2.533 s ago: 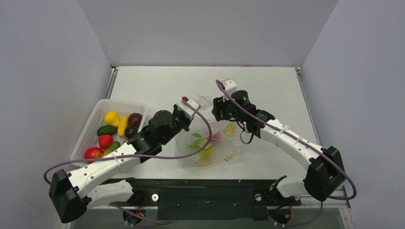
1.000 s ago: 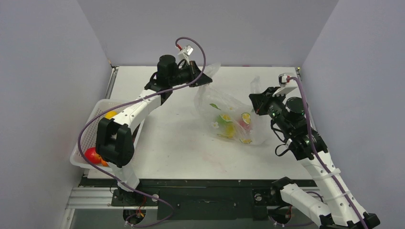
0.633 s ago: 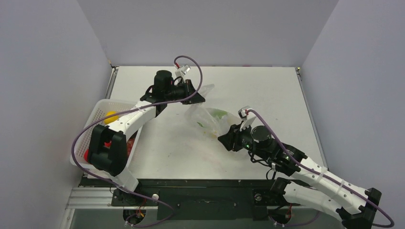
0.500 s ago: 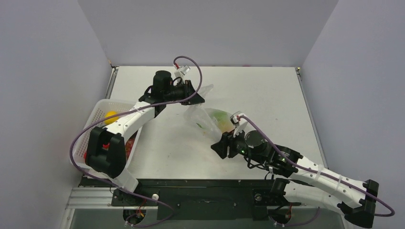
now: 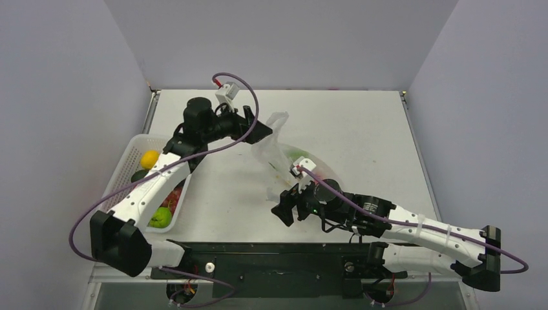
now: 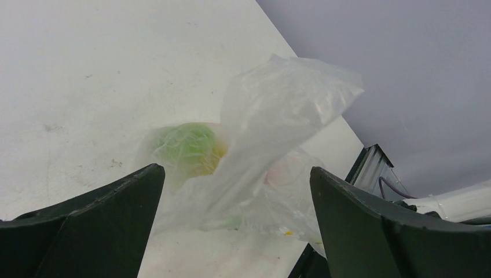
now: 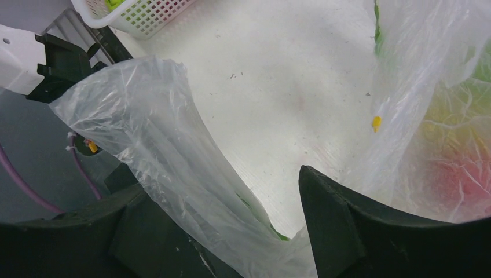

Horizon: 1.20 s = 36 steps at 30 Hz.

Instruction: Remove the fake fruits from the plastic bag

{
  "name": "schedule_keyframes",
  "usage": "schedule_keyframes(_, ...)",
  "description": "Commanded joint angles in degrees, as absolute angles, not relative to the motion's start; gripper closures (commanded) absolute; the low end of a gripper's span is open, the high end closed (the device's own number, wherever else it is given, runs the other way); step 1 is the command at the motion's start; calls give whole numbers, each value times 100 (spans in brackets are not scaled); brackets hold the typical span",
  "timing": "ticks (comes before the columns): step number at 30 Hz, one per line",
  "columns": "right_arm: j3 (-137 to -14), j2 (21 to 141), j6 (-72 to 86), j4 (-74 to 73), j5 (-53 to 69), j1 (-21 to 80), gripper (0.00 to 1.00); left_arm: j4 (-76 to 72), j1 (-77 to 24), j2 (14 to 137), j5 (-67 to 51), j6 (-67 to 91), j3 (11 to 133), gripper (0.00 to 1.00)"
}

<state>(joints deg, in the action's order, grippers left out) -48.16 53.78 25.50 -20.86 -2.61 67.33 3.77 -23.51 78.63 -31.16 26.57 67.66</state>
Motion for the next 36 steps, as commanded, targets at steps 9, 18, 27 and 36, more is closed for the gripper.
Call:
schedule_keyframes(9,-4081,5637,2734,-251,219,7021,29,1827,-1851,4370,-2359,3910,4582,3)
schedule_keyframes(18,-3667,5841,2972,343,-1036,7822,38,-1322,-2359,3845,-2584,6506,2336,3)
schedule_keyframes(27,-3375,5370,3344,666,-1046,7900,36,-2379,-3865,4836,-1088,6391,2178,3)
schedule_keyframes(36,-4016,5128,3479,121,-1502,7893,33,-3677,-4264,5581,-441,6375,2049,3)
